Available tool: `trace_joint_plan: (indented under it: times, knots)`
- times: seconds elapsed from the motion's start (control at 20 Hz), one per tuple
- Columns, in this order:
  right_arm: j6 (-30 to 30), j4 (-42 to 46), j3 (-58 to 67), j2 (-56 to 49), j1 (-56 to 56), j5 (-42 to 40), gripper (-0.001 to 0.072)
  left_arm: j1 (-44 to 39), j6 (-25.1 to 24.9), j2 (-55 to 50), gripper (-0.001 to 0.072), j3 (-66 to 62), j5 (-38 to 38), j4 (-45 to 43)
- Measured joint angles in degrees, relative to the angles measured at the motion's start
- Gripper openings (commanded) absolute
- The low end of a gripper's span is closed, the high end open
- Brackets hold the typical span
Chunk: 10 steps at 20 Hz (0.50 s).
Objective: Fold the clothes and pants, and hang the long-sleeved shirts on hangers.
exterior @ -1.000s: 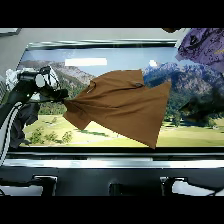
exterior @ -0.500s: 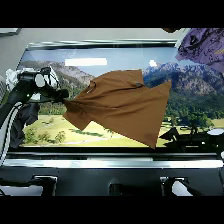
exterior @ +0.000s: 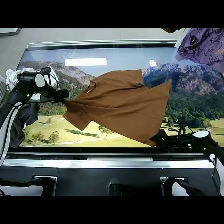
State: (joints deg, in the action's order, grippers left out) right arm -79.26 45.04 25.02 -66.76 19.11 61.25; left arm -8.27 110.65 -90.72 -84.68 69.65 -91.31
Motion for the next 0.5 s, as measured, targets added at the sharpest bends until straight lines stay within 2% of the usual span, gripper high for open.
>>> trace_joint_plan:
  times: [0.05, 0.3, 0.5]
  knots:
    - [-0.46, 0.42, -0.07, -0.07, -0.81, -0.66, 0.0027, 0.02, 0.0, 0.0, 0.0021, 0.0, 0.0, 0.07]
    - [-1.33, -0.35, 6.49, 1.64, -2.49, -0.24, 0.0026, 0.0, -0.52, 0.79, 0.0021, -1.51, 0.09, -0.37]
    - [-1.36, -0.74, 26.03, 3.1, -2.75, 3.69, 0.0026, 0.0, -2.91, 4.37, 0.002, -8.76, 0.2, -1.92]
